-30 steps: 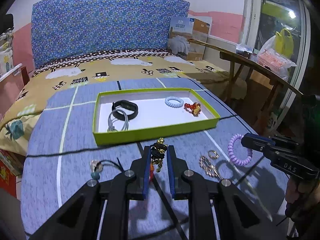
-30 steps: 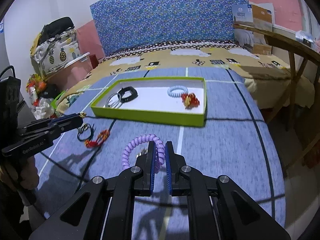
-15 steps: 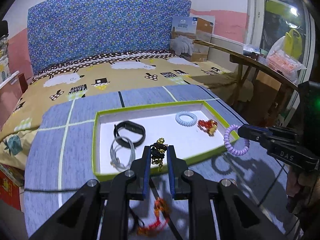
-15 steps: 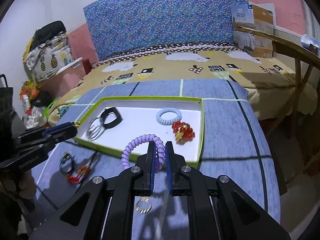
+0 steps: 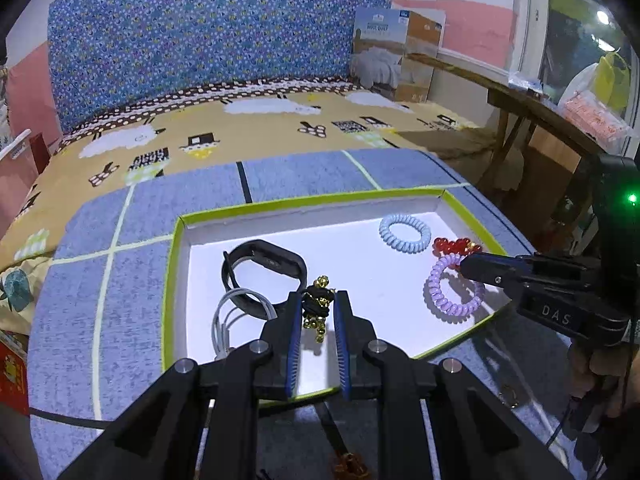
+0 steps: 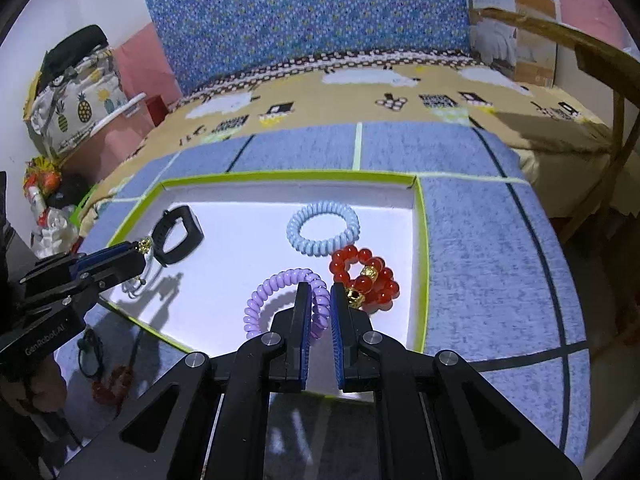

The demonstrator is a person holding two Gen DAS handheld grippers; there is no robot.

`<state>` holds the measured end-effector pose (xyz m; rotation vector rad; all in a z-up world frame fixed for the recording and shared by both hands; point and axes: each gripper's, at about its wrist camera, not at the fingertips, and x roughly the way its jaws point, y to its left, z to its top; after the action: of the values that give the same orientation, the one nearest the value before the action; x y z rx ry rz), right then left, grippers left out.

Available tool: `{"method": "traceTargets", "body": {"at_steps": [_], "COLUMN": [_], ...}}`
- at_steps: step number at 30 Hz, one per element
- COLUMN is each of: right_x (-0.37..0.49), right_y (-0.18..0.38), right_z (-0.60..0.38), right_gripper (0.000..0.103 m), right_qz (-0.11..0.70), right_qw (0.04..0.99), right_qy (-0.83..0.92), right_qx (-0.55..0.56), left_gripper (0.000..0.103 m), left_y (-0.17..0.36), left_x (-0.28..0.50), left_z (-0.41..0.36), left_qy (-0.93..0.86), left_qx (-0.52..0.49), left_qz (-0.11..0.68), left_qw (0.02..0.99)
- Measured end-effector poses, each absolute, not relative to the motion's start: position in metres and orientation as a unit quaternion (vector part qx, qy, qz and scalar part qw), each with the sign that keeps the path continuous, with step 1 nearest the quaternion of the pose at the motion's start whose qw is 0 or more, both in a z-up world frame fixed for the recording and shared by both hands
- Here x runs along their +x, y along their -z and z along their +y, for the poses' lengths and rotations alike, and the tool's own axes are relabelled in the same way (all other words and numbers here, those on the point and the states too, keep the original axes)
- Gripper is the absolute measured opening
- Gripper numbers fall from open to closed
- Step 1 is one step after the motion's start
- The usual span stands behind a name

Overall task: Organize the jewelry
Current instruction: 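Carry both items into the green box and open both tools to release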

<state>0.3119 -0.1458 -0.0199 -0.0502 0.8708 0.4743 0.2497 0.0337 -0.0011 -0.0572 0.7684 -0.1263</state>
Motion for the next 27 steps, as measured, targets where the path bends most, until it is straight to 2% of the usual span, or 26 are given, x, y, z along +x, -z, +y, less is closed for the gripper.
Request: {"method": "traceTargets", "body": {"at_steps": [17, 23, 27], "right_x": [0.314, 0.31, 0.301], "right_y": [0.027, 0.025, 0.02], "right_z": [-0.14, -0.141, -0.144], "right_gripper": [0.01, 0.024, 0.024], "right_qz": [0.435, 0.431, 0.424], "right_qw": [0.872, 0.873, 0.876], "right_qy": [-0.218, -0.223, -0.225], "right_qx": [-0.059, -0.056, -0.052], "left_gripper": [0.018, 0.024, 0.024], "left_y": [0.021, 0.021, 0.017], "left_x": [0.259, 0.258, 0.252], "left_z": [0.029, 0.03, 0.031], "left_qy": [0.072, 0.073, 0.073], "left_qx": [-0.029, -0.028, -0.027], "left_qz": [0.41, 0.41, 0.404], "left_qw": [0.909, 0.909, 0.911]}}
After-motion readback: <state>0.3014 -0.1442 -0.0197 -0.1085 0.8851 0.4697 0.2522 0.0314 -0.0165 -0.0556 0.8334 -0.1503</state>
